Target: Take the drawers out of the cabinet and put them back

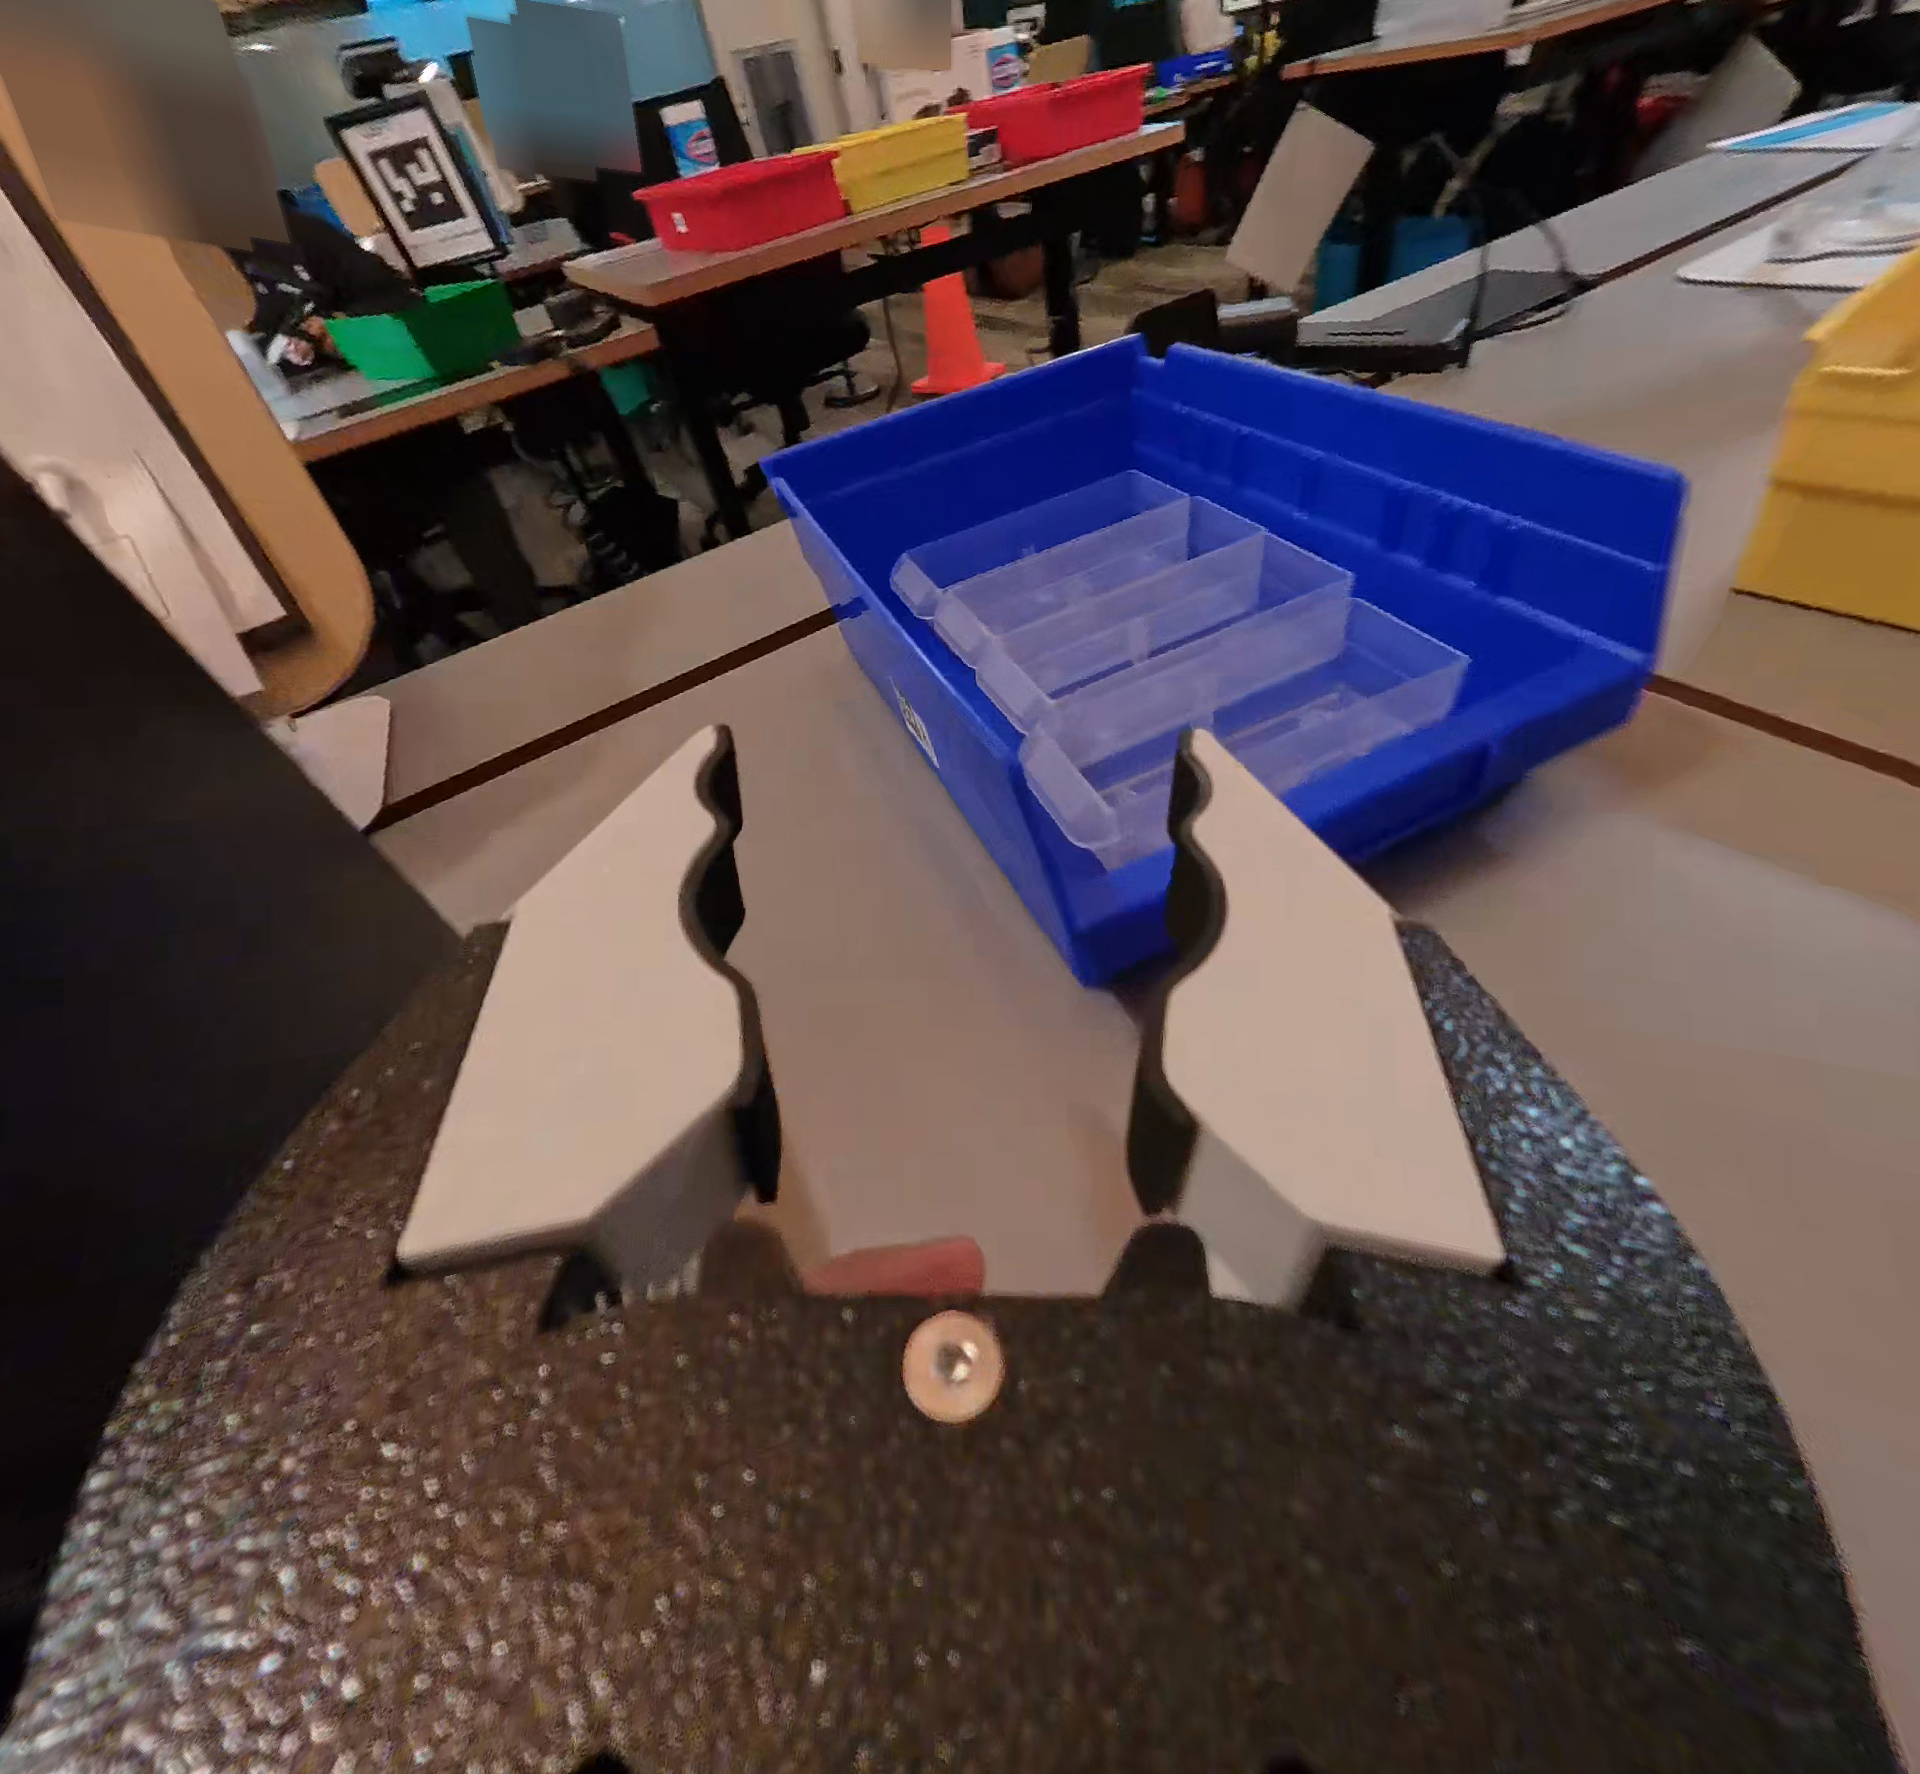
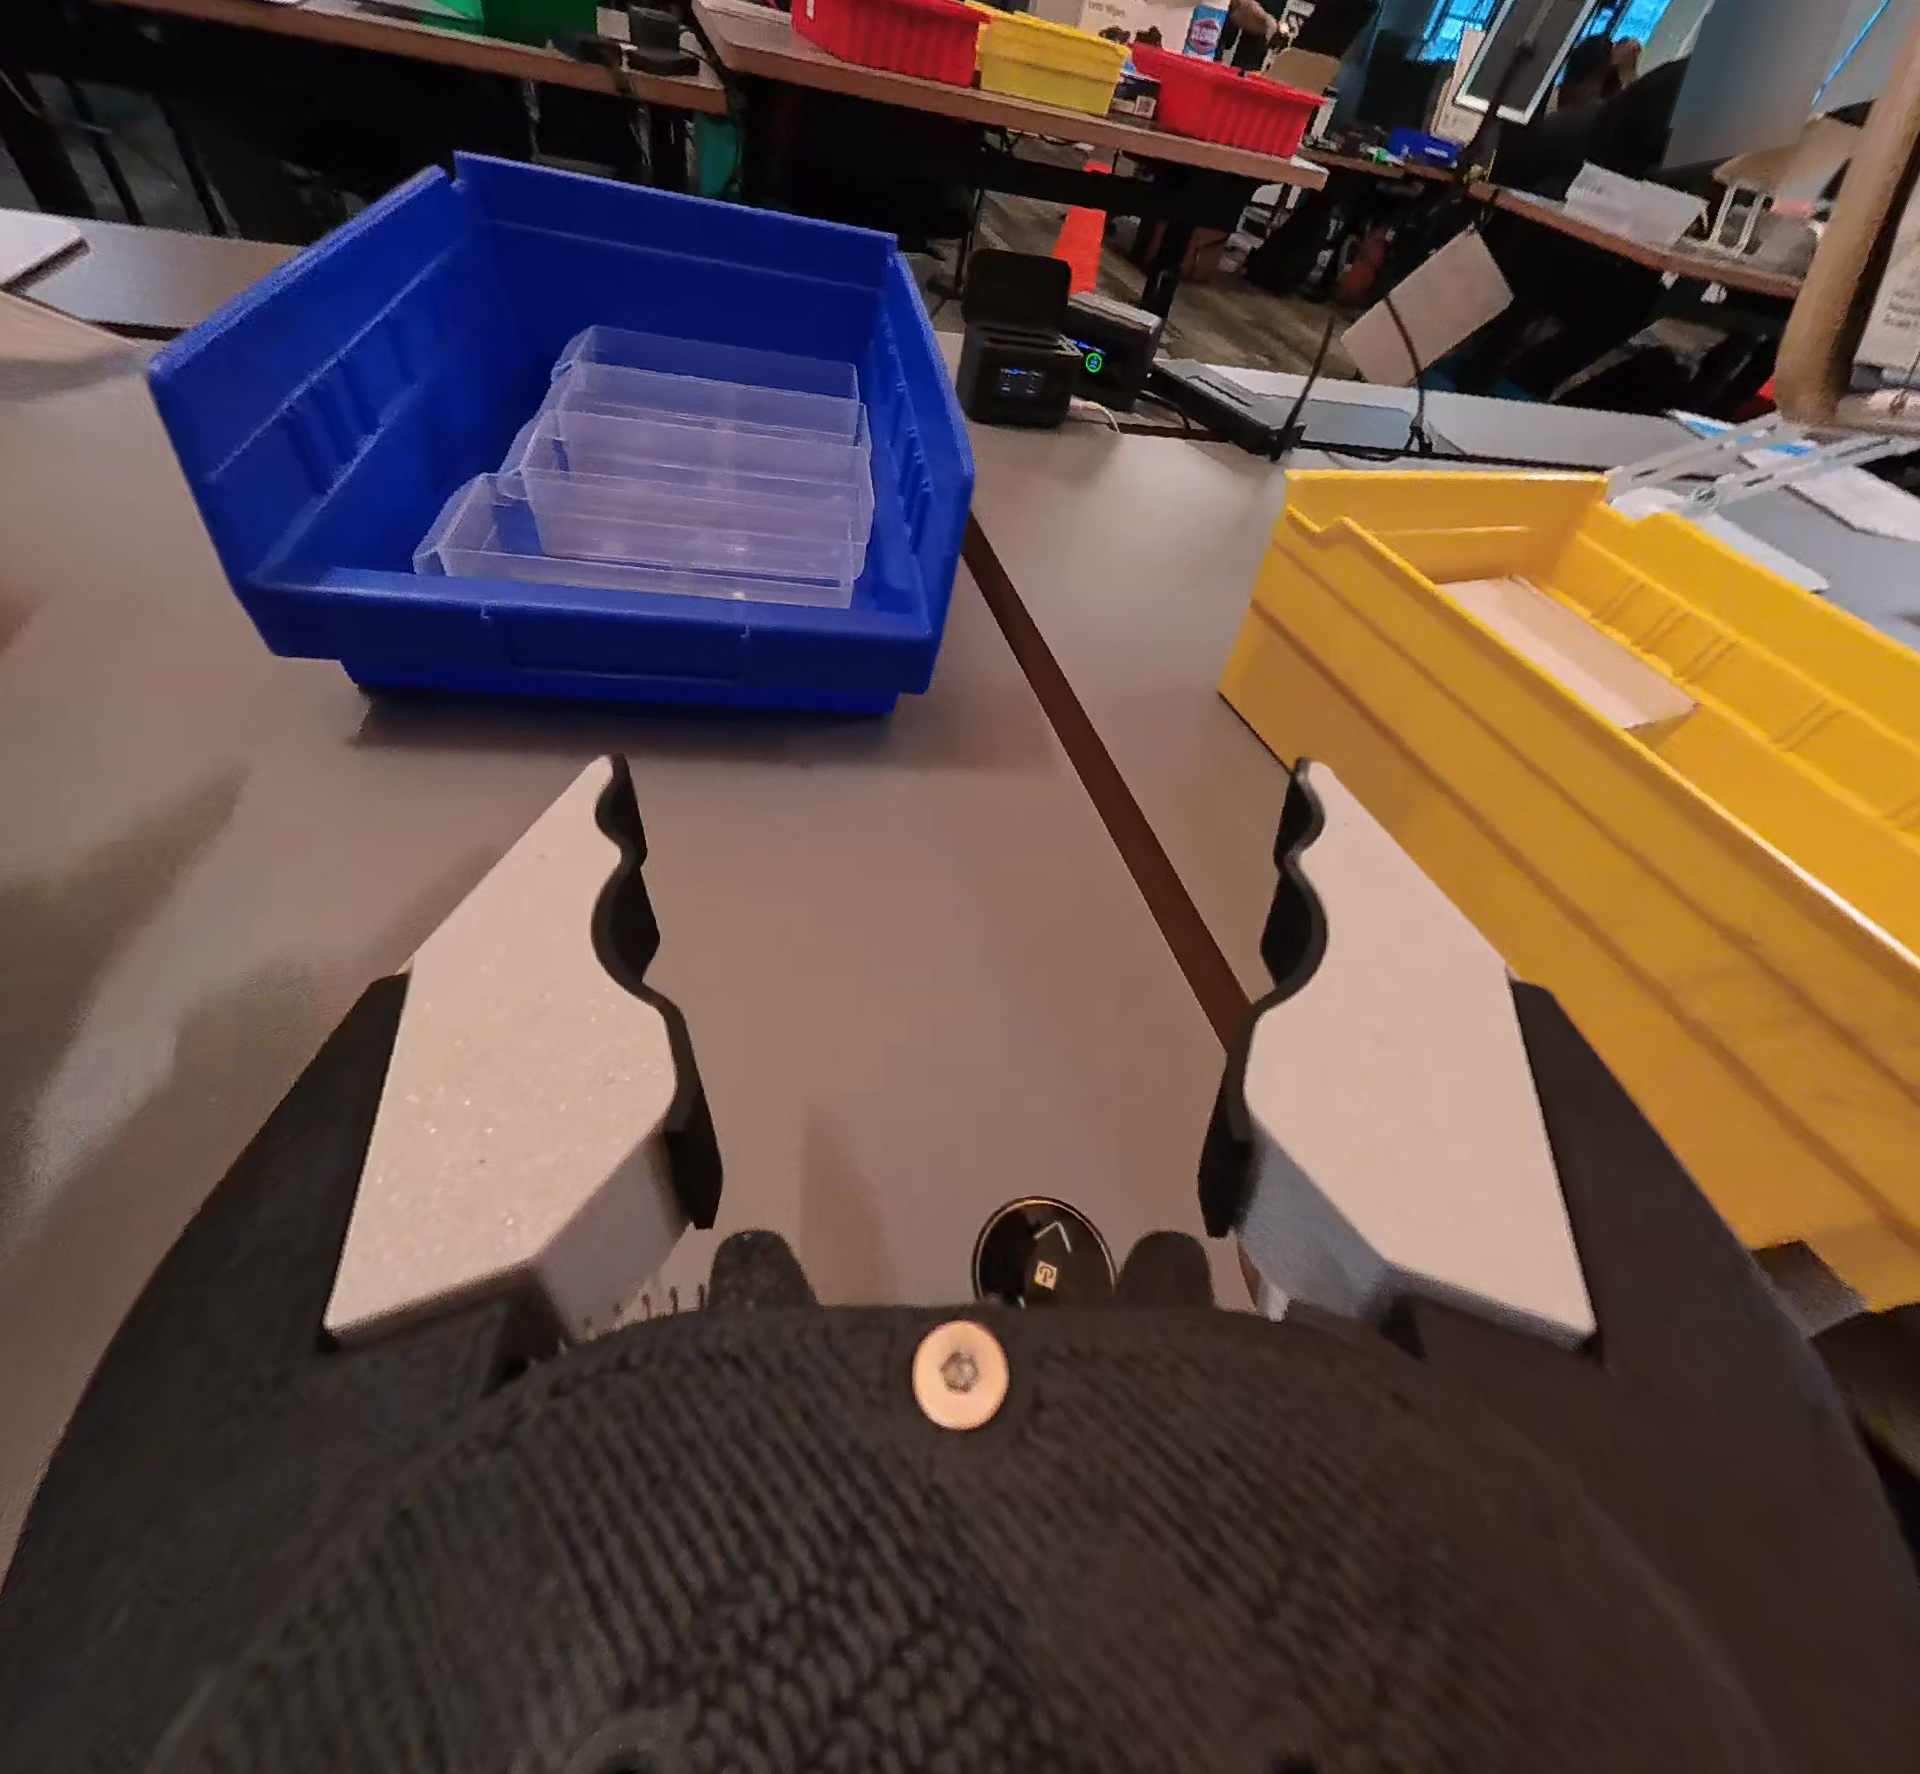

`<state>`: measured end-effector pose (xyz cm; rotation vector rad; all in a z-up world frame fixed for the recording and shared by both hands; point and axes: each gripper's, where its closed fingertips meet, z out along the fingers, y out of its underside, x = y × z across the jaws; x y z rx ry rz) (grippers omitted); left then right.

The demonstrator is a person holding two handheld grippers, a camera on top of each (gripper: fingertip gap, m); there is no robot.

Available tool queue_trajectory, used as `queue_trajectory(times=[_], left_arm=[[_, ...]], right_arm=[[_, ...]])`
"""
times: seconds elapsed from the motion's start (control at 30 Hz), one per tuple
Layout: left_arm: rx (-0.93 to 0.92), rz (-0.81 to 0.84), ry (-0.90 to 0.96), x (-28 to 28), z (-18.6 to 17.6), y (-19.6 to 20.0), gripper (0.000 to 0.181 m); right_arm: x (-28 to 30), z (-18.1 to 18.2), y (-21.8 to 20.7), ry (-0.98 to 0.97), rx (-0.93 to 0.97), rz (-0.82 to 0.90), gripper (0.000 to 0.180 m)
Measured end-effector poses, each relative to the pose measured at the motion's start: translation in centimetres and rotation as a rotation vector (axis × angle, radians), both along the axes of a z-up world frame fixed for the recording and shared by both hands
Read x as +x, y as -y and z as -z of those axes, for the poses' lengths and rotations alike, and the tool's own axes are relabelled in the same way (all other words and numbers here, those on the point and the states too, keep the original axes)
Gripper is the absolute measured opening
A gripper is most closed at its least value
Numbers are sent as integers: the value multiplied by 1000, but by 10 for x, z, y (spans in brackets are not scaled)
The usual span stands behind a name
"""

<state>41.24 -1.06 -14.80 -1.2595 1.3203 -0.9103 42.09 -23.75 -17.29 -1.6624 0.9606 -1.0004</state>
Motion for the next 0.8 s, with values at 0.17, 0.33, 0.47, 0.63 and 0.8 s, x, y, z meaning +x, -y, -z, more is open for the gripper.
queue_trajectory(times=[0.17, 0.33, 0.47, 0.63, 0.8], left_arm=[[4, -70, -48, 52, 28, -9, 69], [-41, -87, -162, 83, 49, -15, 56], [-91, -65, -171, 93, 53, -17, 28], [-227, -110, -87, 74, 45, -29, 2], [-289, 53, 24, 26, 22, -11, 0]], right_arm=[[1, -3, -2, -10, 62, -21, 119], [-2, -15, -5, 20, 81, -36, 118], [-3, -19, -3, 27, 77, -36, 118], [-4, -26, 13, 42, 37, 6, 118], [-4, -36, 36, 61, 18, 60, 118]])
